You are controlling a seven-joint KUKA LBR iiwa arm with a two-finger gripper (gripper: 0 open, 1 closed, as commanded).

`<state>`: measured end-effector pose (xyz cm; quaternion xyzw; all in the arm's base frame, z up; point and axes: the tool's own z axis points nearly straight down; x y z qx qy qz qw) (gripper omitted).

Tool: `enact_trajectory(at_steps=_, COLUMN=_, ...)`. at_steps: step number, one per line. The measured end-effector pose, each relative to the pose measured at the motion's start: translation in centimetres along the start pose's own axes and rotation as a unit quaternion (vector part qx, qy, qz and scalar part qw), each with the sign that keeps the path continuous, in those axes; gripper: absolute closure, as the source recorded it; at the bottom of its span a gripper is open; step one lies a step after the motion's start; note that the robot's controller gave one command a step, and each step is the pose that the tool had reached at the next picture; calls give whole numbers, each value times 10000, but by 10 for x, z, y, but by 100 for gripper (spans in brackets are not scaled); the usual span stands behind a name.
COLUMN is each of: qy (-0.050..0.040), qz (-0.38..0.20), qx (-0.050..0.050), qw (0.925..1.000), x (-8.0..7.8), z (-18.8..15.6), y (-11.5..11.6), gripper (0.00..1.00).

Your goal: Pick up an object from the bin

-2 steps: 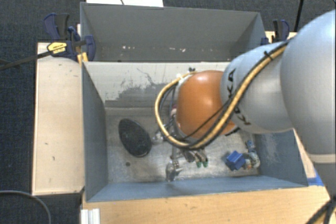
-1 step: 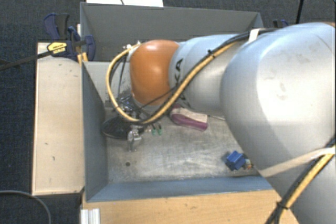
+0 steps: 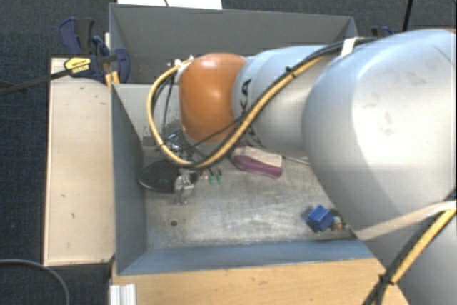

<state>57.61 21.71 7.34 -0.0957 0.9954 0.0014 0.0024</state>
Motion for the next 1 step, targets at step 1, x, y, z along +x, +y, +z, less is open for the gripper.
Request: enact_trajectory(at_steps=1, qy=-28, qz=-444, qx=4, qw=9990, x=-2, z=-138, y=2, gripper=100)
